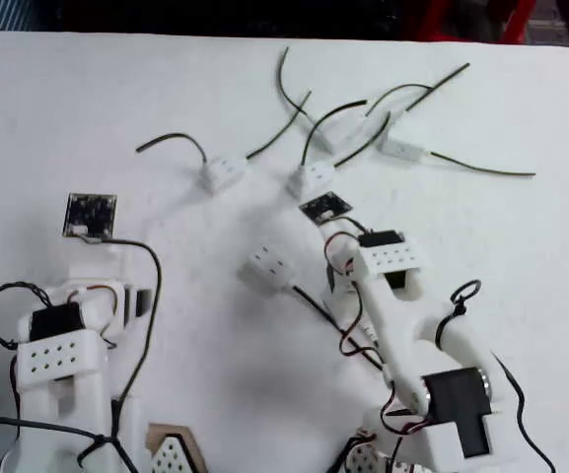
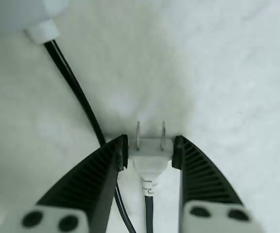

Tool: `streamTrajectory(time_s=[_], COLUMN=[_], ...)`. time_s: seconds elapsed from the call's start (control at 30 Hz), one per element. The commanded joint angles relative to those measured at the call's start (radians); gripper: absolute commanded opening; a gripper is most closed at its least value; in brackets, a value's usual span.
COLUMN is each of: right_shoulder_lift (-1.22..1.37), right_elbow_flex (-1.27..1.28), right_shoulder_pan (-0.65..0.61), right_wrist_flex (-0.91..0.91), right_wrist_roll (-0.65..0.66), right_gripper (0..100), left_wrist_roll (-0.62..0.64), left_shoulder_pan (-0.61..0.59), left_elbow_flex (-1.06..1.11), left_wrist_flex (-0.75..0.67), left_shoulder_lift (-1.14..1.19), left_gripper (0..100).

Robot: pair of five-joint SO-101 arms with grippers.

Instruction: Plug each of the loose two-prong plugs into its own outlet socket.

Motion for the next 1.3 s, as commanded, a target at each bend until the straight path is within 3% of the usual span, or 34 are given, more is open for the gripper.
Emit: streamTrajectory(time_s=[0.0, 0.1, 0.4, 0.63, 0.9, 1.1, 1.27], right_shoulder_lift=[0.005, 0.005, 0.005, 0.005, 0.005, 0.005, 0.005], right_elbow_flex=[-0.002, -0.043, -0.420, -0.730, -0.852, -0.907, -0.905], right_shoulder_pan=[-0.005, -0.015, -0.013, -0.005, -0.004, -0.007, -0.010], right_wrist_flex=[0.001, 0.005, 0.249, 0.309, 0.305, 0.248, 0.125], right_wrist_roll=[-0.005, -0.003, -0.025, -0.345, -0.775, -0.898, -0.910], right_gripper=[9.8, 0.9, 1.7, 1.7, 1.7, 1.7, 1.7], left_wrist_roll=[-0.002, -0.002, -0.002, -0.002, -0.002, -0.002, -0.002], left_shoulder_pan=[-0.007, -0.007, -0.007, -0.007, -0.007, -0.007, -0.007], left_elbow_flex=[-0.003, -0.003, -0.003, -0.003, -0.003, -0.003, -0.003], left_wrist_flex=[-0.017, -0.017, -0.017, -0.017, -0.017, -0.017, -0.017], left_shoulder_lift=[-0.025, -0.025, -0.025, -0.025, -0.025, -0.025, -0.025], left_gripper=[26, 26, 26, 26, 26, 26, 26])
